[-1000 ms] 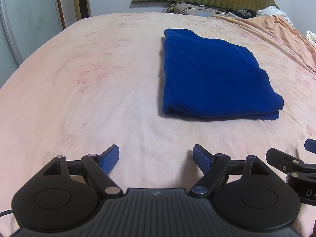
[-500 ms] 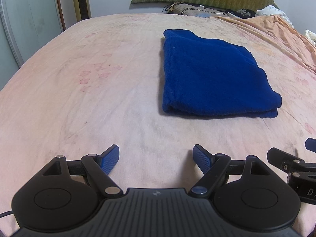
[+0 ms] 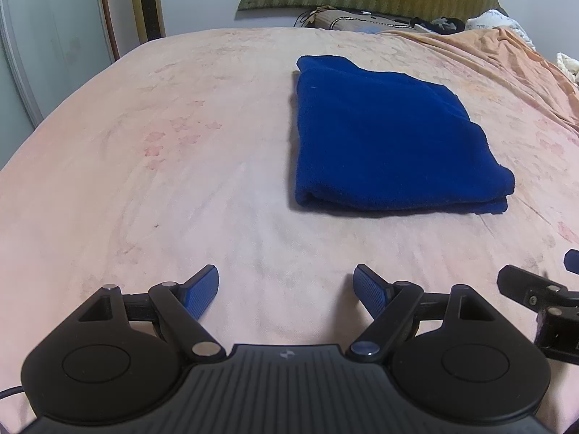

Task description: Fold small clothes

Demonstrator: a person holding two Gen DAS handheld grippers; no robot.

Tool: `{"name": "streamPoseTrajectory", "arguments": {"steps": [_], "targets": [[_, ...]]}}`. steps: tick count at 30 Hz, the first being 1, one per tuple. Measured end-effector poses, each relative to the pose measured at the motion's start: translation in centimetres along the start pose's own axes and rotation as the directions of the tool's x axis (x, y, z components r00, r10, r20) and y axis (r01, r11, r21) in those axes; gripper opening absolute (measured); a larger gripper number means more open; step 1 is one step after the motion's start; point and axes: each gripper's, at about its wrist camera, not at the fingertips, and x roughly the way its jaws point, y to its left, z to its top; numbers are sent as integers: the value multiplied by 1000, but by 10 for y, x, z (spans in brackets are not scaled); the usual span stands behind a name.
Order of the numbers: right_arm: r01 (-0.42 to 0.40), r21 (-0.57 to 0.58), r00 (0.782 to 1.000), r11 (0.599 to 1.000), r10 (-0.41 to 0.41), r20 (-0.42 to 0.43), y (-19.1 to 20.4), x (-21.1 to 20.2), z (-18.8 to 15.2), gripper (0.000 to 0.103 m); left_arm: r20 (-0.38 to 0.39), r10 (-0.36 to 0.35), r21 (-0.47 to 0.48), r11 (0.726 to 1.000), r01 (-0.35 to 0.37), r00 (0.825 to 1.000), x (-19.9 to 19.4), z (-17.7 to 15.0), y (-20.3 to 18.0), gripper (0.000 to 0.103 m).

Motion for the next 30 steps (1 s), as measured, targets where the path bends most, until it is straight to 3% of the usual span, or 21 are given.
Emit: {"name": "streamPoseTrajectory", "arguments": {"steps": [30], "targets": [[-9,-4,1000,1000,9,17,-5,-4,-2,103,18,16,36,999,-17,1000,-3,1,-6,82]]}}
